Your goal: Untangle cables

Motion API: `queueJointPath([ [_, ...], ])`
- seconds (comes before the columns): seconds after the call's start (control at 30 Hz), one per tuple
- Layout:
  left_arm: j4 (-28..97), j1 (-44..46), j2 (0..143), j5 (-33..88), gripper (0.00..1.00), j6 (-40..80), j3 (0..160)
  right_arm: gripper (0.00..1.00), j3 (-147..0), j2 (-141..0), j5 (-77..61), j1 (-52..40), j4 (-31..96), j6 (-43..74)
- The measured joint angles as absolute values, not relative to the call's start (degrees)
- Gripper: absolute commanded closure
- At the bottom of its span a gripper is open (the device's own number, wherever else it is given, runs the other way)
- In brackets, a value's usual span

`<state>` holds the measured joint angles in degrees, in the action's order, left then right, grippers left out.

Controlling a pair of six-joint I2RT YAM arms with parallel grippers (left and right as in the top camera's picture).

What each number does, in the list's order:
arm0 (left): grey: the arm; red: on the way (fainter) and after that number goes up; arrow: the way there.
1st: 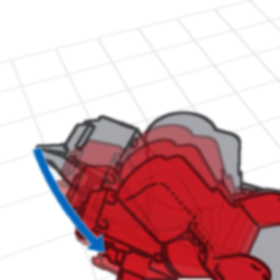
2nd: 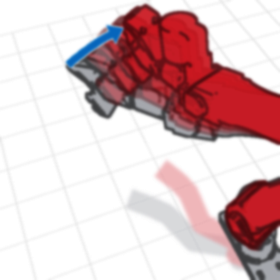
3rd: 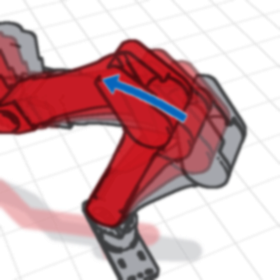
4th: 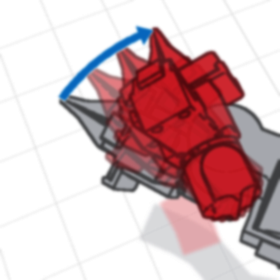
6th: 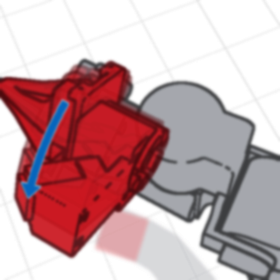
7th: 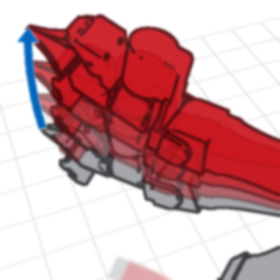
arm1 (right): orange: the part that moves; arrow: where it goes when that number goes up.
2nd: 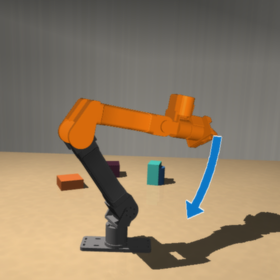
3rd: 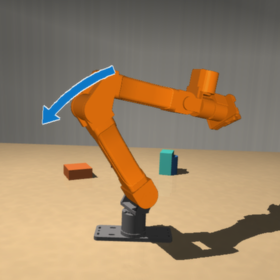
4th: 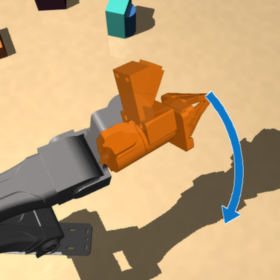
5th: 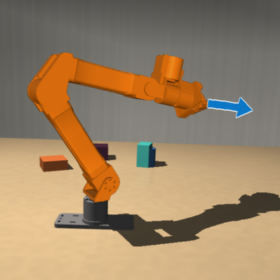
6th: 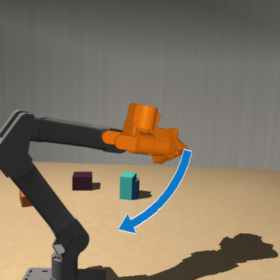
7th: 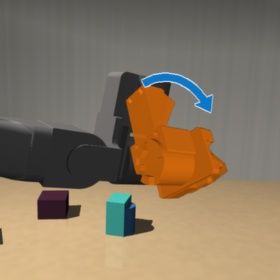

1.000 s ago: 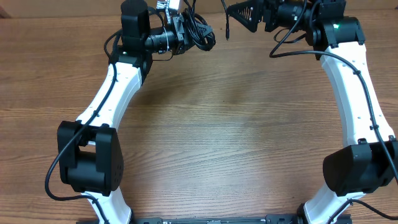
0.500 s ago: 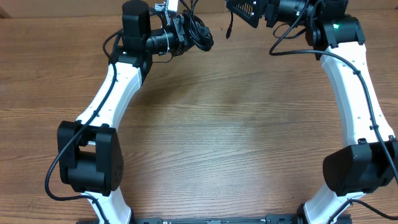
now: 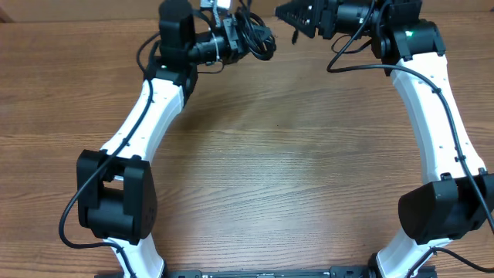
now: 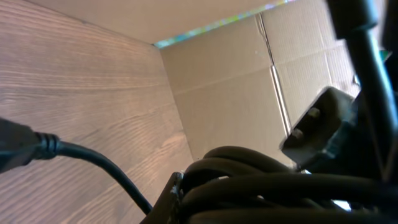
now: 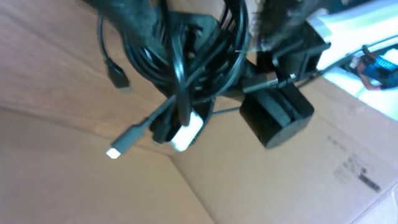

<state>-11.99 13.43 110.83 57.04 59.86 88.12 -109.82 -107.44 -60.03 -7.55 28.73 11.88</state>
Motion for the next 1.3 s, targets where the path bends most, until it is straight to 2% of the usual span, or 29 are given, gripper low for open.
queueJointPath([
  [0.23, -12.0, 14.3, 110.8, 57.2, 0.95, 60.0, 88.1, 0.96, -109.8, -107.4, -60.0, -7.6, 28.8, 12.1],
  [0.4, -12.0, 14.2, 110.8, 57.2, 0.92, 60.0, 88.1, 0.96, -109.8, -107.4, -59.8, -7.6, 29.2, 12.1],
  [0.47, -12.0, 14.2, 110.8, 57.2, 0.86, 60.0, 88.1, 0.96, -109.8, -107.4, -59.7, -7.6, 29.2, 12.1],
  [0.53, -12.1, 14.2, 110.8, 57.3, 0.71, 59.8, 88.1, 0.96, -109.8, -107.4, -59.7, -7.6, 29.1, 12.1],
  [0.6, -12.0, 14.2, 110.8, 57.3, 0.45, 59.7, 88.1, 0.96, -109.8, -107.4, -59.7, -7.6, 29.2, 12.1],
  [0.63, -12.1, 14.2, 110.8, 57.3, 0.28, 59.7, 88.1, 0.96, -109.8, -107.4, -59.7, -7.6, 29.2, 12.1],
  [0.73, -12.0, 14.2, 110.8, 57.2, 0.03, 59.5, 88.1, 0.96, -109.8, -107.4, -59.6, -7.6, 29.2, 12.1],
  [0.77, -12.0, 14.2, 110.8, 57.2, 0.0, 59.3, 88.1, 0.96, -109.8, -107.4, -59.5, -7.6, 29.2, 12.1],
  [1.3, -11.8, 14.2, 110.8, 57.2, 0.0, 58.3, 88.1, 0.96, -109.8, -107.4, -58.6, -7.6, 29.6, 12.1],
])
